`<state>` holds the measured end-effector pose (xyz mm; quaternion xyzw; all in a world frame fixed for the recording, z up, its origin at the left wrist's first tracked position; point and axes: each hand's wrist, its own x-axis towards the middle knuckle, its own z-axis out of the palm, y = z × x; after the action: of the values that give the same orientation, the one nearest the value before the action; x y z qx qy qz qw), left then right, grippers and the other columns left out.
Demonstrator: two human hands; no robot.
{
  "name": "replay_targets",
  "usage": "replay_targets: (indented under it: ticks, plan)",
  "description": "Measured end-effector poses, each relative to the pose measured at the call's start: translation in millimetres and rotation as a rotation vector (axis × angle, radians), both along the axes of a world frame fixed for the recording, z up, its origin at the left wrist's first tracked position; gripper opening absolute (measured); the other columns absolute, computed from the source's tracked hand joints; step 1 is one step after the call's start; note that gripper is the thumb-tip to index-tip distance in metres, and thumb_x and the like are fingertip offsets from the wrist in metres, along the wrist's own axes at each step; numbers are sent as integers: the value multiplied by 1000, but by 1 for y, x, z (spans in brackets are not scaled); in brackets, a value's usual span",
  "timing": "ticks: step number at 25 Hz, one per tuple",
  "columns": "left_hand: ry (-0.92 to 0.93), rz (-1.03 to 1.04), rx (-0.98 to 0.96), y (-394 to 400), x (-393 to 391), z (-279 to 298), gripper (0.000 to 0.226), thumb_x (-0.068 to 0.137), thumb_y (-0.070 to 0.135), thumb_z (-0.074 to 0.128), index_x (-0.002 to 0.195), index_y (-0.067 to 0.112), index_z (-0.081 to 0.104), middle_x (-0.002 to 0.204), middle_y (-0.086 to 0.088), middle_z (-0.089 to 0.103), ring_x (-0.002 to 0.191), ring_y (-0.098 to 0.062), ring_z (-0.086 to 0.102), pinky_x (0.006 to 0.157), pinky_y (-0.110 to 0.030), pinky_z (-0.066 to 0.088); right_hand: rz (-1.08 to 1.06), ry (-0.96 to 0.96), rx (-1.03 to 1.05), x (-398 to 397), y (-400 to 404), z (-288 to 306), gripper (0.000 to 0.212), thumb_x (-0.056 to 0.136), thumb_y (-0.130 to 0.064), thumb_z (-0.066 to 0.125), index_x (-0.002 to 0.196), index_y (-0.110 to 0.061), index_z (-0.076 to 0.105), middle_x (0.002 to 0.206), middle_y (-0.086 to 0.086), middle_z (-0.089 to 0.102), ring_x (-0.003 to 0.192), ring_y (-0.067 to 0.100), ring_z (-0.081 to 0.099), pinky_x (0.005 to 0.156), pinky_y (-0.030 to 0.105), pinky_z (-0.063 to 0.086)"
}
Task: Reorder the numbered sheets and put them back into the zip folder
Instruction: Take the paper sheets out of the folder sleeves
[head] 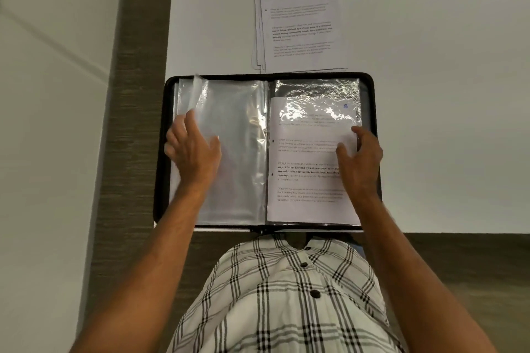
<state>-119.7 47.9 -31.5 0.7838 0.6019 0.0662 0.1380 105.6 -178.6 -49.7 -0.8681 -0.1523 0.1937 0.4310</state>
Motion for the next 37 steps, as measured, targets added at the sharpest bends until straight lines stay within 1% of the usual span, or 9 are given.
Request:
replay_targets:
  ticks: [2,5,11,16,23,25,27,30,37]
  plan:
    - [-5,-206,-27,-13,20,-2,65,91,34,69,148,23,40,161,-9,28,146,-32,26,115,-55,26,-21,2,17,4,-5,0,49,94,-20,72,139,-20,54,137,3,57,127,23,55,108,44,52]
    - [-3,-469,-61,-35,54,-9,51,91,36,67,138,27,52,164,-6,25,148,-31,22,116,-56,23,-45,12,-7,8,-5,4,53,92,-18,75,140,-14,53,137,6,58,126,22,55,103,32,49]
    - [102,-648,-213,-56,99,-19,70,92,47,66,152,27,37,167,-6,17,150,-30,18,118,-53,20,-146,248,43,25,-3,12,57,97,-21,73,147,-18,46,135,-3,55,102,7,63,76,6,48]
    - [19,-694,-244,-45,103,-16,68,91,43,69,151,26,40,162,-4,27,146,-27,27,116,-51,27,-69,332,38,31,-1,10,36,99,-28,70,132,-23,56,113,-5,73,96,12,73,87,32,61]
    - [-137,-616,-303,14,144,-4,62,96,40,67,151,24,42,156,-3,40,142,-27,36,113,-48,31,-23,259,89,28,0,14,14,106,-30,60,111,-18,66,105,-8,74,88,10,74,78,26,63]
    - [-209,-599,-295,33,163,-1,55,93,40,69,143,24,51,145,-1,53,134,-24,46,113,-48,37,-24,288,142,29,-1,15,16,106,-28,61,111,-15,68,105,-6,75,88,12,75,75,25,62]
    - [-265,-613,-299,46,179,1,33,89,37,72,120,26,65,118,5,66,111,-17,58,102,-48,48,-18,320,169,31,-3,17,18,106,-25,62,113,-11,69,106,-4,76,88,13,76,75,26,63]
    - [-308,-659,-307,52,195,2,10,87,26,76,87,21,67,92,7,61,86,-12,57,83,-41,54,-10,355,170,36,-5,16,18,105,-24,63,114,-9,69,107,-1,77,90,17,77,81,33,65]
    - [-271,-719,-277,53,198,-2,6,89,24,72,88,20,76,90,5,66,85,-13,61,81,-43,55,-32,384,187,43,-7,9,14,106,-26,61,112,-15,68,108,-2,77,93,21,77,85,43,65]
